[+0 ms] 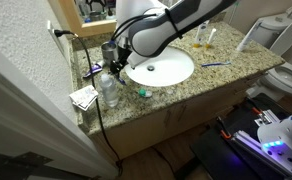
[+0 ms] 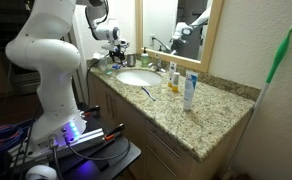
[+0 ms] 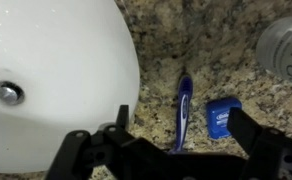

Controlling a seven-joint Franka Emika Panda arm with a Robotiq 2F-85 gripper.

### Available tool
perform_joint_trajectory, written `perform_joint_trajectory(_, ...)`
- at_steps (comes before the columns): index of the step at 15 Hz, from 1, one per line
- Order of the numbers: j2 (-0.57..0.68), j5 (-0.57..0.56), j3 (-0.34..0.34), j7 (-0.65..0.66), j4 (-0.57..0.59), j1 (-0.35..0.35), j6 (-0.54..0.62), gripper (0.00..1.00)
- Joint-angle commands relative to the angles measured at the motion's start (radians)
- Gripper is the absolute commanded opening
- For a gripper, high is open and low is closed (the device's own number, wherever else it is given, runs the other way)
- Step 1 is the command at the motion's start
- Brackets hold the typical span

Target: Open the faucet, place the toothbrush underneath the running faucet then set it down on the right side of the counter, pick up the shaving stick and place it under the running water then set it down on the left side of the counter, close the faucet

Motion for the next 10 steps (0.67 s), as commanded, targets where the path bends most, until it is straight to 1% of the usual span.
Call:
perform_joint_trajectory(1, 0.103, 0.023, -0.048, 0.036, 0.105, 0.045, 0.014, 1.0)
perform_joint_trajectory(4, 0.142, 0.014, -0.083, 0.078, 0.152, 0.082, 0.005, 1.0)
perform_joint_trajectory(5, 0.152, 0.008, -0.096, 0.094, 0.167, 0.097, 0.001, 0.75)
perform_joint_trajectory(6, 0.159, 0.007, -0.104, 0.104, 0.182, 0.108, -0.002, 0.74)
perform_joint_trajectory(8, 0.174, -0.002, -0.127, 0.134, 0.207, 0.133, -0.012, 0.58)
perform_joint_trajectory(9, 0.18, -0.002, -0.135, 0.142, 0.219, 0.141, -0.017, 0.53)
perform_joint_trajectory(10, 0.186, -0.001, -0.142, 0.15, 0.225, 0.148, -0.017, 0.44)
